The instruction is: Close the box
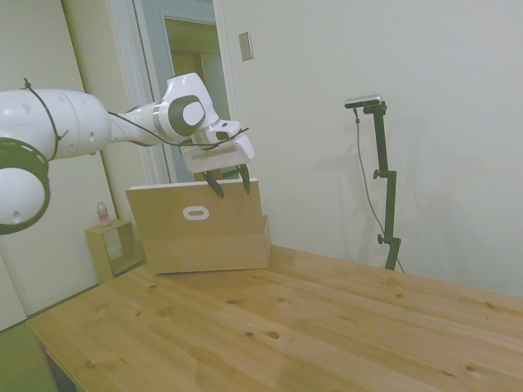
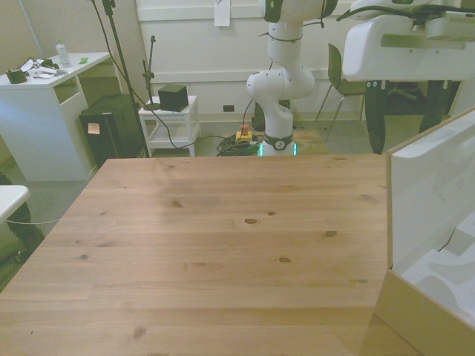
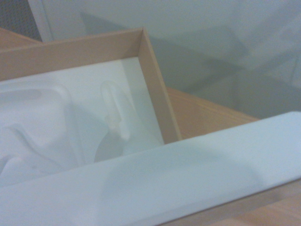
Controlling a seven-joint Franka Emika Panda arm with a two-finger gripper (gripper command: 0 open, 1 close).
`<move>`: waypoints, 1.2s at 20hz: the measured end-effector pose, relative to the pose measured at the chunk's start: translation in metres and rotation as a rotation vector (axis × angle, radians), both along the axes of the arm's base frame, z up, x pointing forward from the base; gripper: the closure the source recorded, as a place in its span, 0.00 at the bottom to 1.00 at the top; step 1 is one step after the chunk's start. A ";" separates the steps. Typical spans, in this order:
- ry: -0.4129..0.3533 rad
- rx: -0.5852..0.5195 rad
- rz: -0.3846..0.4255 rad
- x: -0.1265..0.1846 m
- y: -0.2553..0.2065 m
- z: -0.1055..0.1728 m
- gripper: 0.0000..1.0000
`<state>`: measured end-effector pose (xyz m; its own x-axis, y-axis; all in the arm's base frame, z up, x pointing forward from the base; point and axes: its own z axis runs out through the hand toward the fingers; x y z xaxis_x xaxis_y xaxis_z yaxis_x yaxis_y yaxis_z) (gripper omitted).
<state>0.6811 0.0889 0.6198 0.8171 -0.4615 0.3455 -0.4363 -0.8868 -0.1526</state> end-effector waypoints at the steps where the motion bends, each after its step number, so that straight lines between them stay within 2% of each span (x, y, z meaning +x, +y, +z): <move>1: -0.010 -0.002 0.006 0.008 0.001 0.001 0.00; 5: -0.026 -0.031 0.022 0.032 0.005 -0.002 0.00; 11: -0.038 -0.062 0.024 0.053 0.013 -0.007 0.00; 14: -0.011 -0.068 0.019 0.058 0.014 -0.018 0.00; 18: 0.067 -0.059 -0.022 0.042 0.005 -0.010 0.00; 24: 0.181 -0.034 -0.164 -0.006 -0.028 0.000 0.00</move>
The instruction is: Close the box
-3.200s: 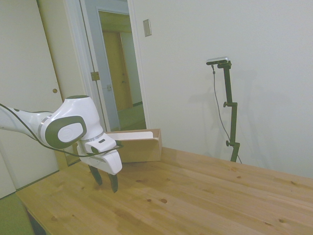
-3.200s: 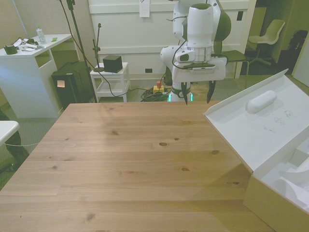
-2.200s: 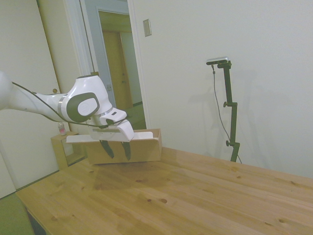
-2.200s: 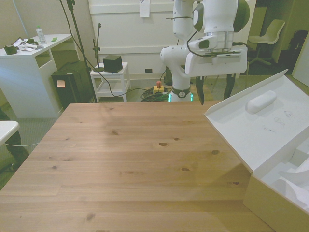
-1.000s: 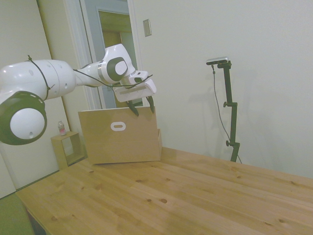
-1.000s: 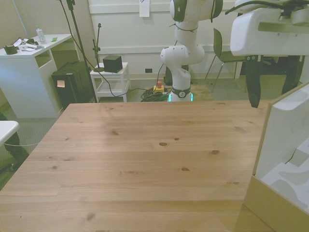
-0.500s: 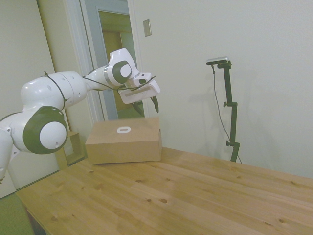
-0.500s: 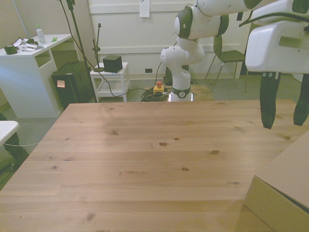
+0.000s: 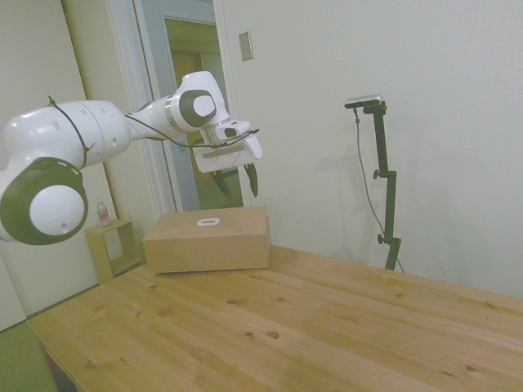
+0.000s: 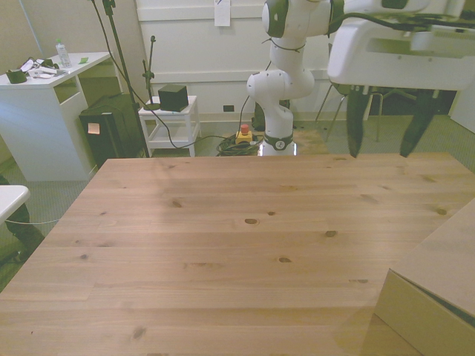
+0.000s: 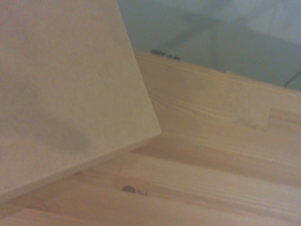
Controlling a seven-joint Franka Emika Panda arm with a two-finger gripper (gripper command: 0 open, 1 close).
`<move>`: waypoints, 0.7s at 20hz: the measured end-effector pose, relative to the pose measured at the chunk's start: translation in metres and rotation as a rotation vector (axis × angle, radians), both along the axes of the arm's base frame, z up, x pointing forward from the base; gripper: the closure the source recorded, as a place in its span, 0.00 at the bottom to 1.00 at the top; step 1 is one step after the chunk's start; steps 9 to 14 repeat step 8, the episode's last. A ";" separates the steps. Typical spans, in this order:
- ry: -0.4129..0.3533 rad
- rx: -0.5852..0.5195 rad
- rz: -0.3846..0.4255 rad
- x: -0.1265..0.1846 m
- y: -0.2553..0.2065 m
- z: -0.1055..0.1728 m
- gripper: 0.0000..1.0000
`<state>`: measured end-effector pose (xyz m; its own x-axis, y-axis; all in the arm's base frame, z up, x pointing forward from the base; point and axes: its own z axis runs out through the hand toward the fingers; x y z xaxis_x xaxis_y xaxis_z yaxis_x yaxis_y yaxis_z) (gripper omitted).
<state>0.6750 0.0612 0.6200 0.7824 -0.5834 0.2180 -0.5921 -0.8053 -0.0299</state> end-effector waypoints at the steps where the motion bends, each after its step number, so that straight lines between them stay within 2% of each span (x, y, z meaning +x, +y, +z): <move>1: 0.016 0.010 -0.012 -0.009 -0.008 0.000 0.00; 5: 0.073 0.056 -0.071 -0.040 -0.048 -0.009 0.00; 8: 0.099 0.085 -0.086 -0.062 -0.076 -0.025 0.00; 14: 0.099 0.085 -0.086 -0.062 -0.076 -0.025 0.00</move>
